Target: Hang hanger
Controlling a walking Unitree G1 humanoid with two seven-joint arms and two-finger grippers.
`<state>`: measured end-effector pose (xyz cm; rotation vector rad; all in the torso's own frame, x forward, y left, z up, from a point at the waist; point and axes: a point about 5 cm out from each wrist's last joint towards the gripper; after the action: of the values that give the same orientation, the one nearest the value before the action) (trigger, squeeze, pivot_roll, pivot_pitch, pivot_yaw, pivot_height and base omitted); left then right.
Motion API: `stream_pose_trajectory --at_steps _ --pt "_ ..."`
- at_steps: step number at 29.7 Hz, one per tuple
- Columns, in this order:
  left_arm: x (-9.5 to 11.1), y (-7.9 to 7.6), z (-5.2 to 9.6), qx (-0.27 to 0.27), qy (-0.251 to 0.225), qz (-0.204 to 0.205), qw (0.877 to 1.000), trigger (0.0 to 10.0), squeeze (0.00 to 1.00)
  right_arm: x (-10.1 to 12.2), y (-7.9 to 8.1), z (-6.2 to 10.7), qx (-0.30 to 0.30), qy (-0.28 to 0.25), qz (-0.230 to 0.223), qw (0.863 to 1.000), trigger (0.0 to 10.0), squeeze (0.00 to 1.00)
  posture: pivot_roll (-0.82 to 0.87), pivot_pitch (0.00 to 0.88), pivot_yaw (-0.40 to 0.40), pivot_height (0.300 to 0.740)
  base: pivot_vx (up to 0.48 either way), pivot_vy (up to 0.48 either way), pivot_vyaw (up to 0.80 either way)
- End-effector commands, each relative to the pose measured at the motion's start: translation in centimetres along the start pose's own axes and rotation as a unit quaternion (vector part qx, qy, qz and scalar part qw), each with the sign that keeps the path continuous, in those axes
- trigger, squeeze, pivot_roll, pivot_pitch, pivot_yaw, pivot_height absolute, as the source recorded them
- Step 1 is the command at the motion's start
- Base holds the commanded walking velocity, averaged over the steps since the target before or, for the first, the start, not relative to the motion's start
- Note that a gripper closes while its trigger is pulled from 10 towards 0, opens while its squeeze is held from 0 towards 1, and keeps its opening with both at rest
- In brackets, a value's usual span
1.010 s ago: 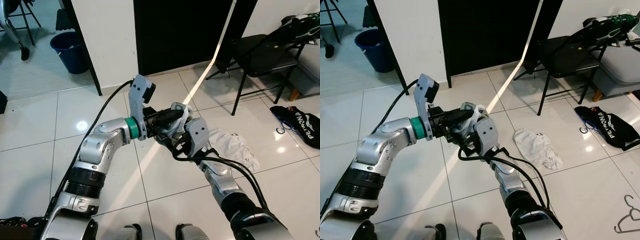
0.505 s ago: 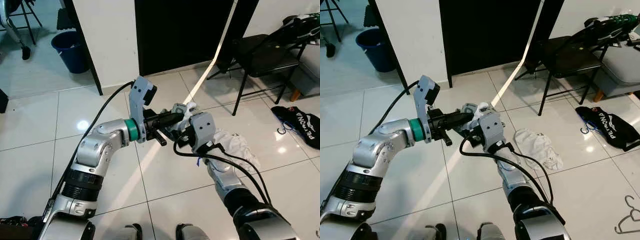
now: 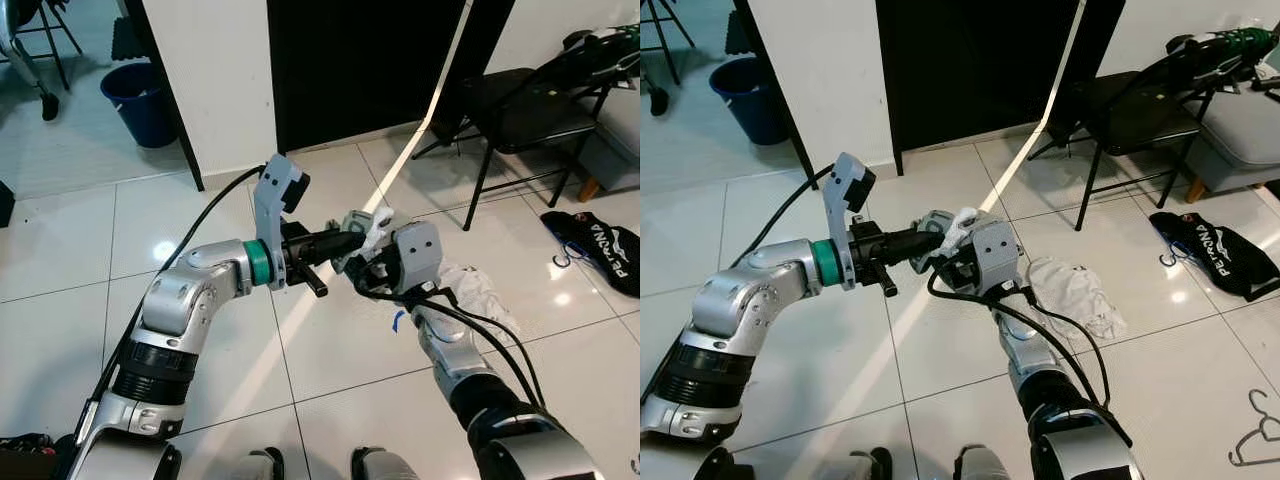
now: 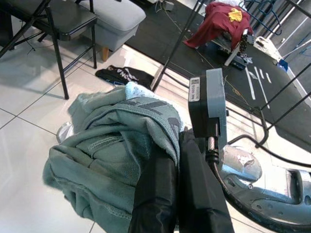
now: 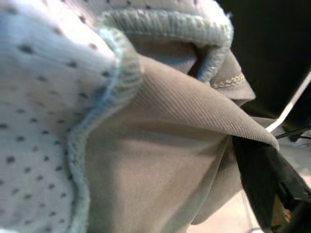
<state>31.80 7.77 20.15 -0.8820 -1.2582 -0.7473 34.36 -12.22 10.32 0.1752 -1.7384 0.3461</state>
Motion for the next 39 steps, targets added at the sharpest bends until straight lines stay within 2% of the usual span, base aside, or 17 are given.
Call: stream_pose_trajectory --at_steps 1,13,20,22,24,25,26,27,28,30,31,32,34,39 --pt "-0.2 -0.5 -0.1 -0.014 0.003 0.005 1.0 10.0 0.0 -0.4 0.1 0.2 0.0 0.01 -0.013 1.0 0.0 0.0 0.01 0.108 0.057 0.74 0.0 0.0 0.0" --pt "-0.5 -0.4 0.1 -0.004 0.013 0.004 1.0 10.0 0.0 -0.5 -0.2 0.4 -0.007 0.007 -0.016 1.0 0.0 0.0 0.0 0.104 0.055 0.74 0.0 0.0 0.0" --pt "-0.9 0.7 0.1 0.044 0.024 -0.006 0.999 10.0 0.0 -0.5 0.4 0.5 0.017 -0.001 -0.041 0.999 0.0 0.0 0.0 0.095 0.055 0.74 0.0 0.0 0.0" --pt "-0.9 0.7 0.1 0.044 0.024 -0.006 0.999 10.0 0.0 -0.5 0.4 0.5 0.017 -0.001 -0.041 0.999 0.0 0.0 0.0 0.095 0.055 0.74 0.0 0.0 0.0" --pt "-1.4 1.9 0.1 0.105 0.036 -0.021 0.994 10.0 0.0 -0.8 1.4 0.8 0.064 -0.001 -0.085 0.994 0.0 0.0 0.0 0.086 0.056 0.74 0.0 0.0 0.0" --pt "-1.4 1.9 0.1 0.105 0.036 -0.021 0.994 10.0 0.0 -0.8 1.4 0.8 0.064 -0.001 -0.085 0.994 0.0 0.0 0.0 0.086 0.056 0.74 0.0 0.0 0.0" --pt "-1.8 2.7 0.2 0.143 0.042 -0.02 0.989 10.0 0.0 -1.0 1.9 1.1 0.088 0.003 -0.113 0.99 0.0 0.0 0.0 0.083 0.054 0.74 0.0 0.0 0.0" --pt "-1.8 2.7 0.2 0.143 0.042 -0.02 0.989 10.0 0.0 -1.0 1.9 1.1 0.088 0.003 -0.113 0.99 0.0 0.0 0.0 0.083 0.054 0.74 0.0 0.0 0.0" --pt "-2.2 3.4 0.4 0.179 0.048 -0.019 0.982 10.0 0.0 -1.3 2.2 1.4 0.108 0.009 -0.139 0.984 0.0 0.0 0.0 0.081 0.054 0.74 0.0 0.0 0.0" --pt "-2.2 3.4 0.4 0.179 0.048 -0.019 0.982 10.0 0.0 -1.3 2.2 1.4 0.108 0.009 -0.139 0.984 0.0 0.0 0.0 0.081 0.054 0.74 0.0 0.0 0.0" --pt "-2.8 4.2 0.7 0.216 0.056 -0.013 0.975 10.0 0.0 -1.6 2.3 1.8 0.124 0.015 -0.154 0.98 0.0 0.0 0.0 0.076 0.053 0.74 0.0 0.0 0.0" --pt "-2.8 4.2 0.7 0.216 0.056 -0.013 0.975 10.0 0.0 -1.6 2.3 1.8 0.124 0.015 -0.154 0.98 0.0 0.0 0.0 0.076 0.053 0.74 0.0 0.0 0.0" --pt "-3.5 4.7 1.4 0.247 0.064 -0.003 0.967 10.0 0.0 -2.1 1.9 2.6 0.132 0.023 -0.163 0.978 0.0 0.0 0.0 0.074 0.053 0.74 0.0 0.0 0.0" --pt "-3.9 4.6 1.8 0.249 0.063 0.0 0.967 10.0 0.0 -2.3 1.3 3.2 0.136 0.025 -0.175 0.975 0.0 0.0 0.0 0.073 0.053 0.74 0.0 0.0 0.0"
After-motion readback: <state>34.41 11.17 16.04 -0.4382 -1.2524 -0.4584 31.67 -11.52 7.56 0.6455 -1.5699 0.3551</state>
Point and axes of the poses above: a point about 5 cm out from each wrist's last joint towards the gripper, its own z axis pointing back from the gripper into the wrist, its own x axis along the axis of the wrist's last joint, y = z × x, and after that the axes turned 2 degrees about -z, right-handed
